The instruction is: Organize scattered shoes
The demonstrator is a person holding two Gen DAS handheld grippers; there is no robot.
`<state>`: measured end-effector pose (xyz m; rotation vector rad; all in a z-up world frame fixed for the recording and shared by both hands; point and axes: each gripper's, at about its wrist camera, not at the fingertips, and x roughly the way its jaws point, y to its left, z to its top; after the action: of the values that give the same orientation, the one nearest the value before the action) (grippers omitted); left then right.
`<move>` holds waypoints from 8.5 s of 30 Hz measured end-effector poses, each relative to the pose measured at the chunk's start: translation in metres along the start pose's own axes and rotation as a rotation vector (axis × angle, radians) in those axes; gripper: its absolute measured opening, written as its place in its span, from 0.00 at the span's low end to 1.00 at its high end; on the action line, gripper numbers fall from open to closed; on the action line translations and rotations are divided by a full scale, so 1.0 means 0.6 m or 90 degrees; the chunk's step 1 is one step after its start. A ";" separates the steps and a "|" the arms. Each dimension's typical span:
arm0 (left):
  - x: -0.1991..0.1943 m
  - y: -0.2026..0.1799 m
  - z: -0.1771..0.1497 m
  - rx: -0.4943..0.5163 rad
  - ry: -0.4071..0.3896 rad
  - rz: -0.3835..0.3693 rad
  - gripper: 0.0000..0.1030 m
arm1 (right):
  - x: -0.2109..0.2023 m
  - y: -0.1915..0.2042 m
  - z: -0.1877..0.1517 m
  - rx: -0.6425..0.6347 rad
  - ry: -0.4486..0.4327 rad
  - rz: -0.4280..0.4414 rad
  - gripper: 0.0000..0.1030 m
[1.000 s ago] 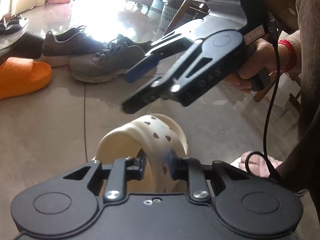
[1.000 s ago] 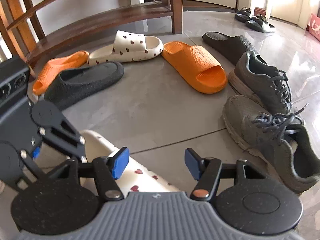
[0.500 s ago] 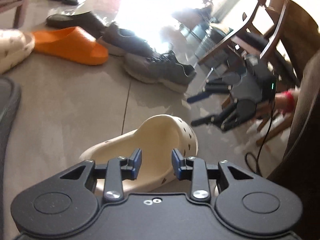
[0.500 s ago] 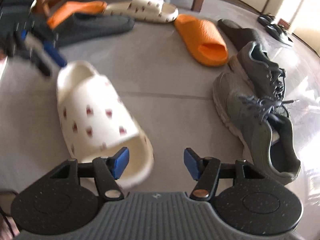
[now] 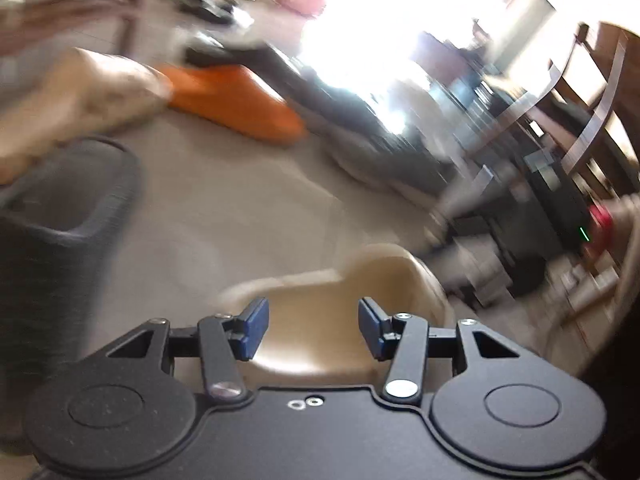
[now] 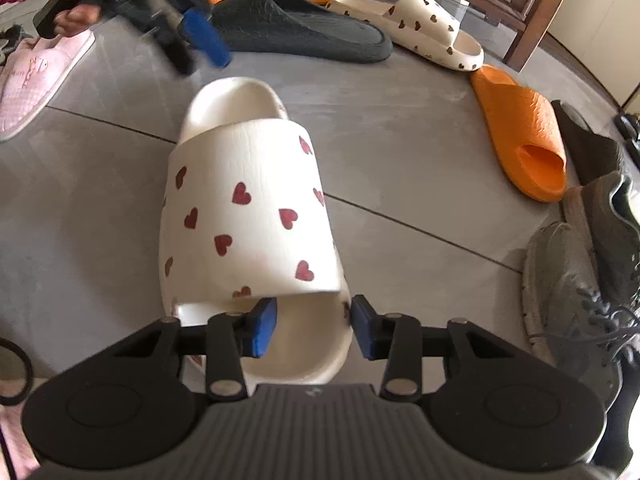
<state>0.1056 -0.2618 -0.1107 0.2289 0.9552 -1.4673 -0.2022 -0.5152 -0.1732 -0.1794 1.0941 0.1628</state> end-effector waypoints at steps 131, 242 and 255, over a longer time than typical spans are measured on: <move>-0.224 0.050 -0.113 -0.184 -0.174 0.576 0.60 | 0.158 0.078 0.436 0.243 -0.208 0.079 0.65; 0.152 0.158 0.258 -0.229 -0.312 0.261 0.17 | 0.088 -0.260 0.320 0.288 -0.205 -0.220 0.10; 0.124 0.101 0.207 -0.156 -0.297 0.131 0.11 | 0.071 -0.257 0.301 0.293 -0.213 -0.255 0.10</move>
<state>0.1972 -0.3894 -0.1063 -0.1853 0.6963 -1.1321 0.0069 -0.6228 -0.1204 0.0450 0.7200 -0.4055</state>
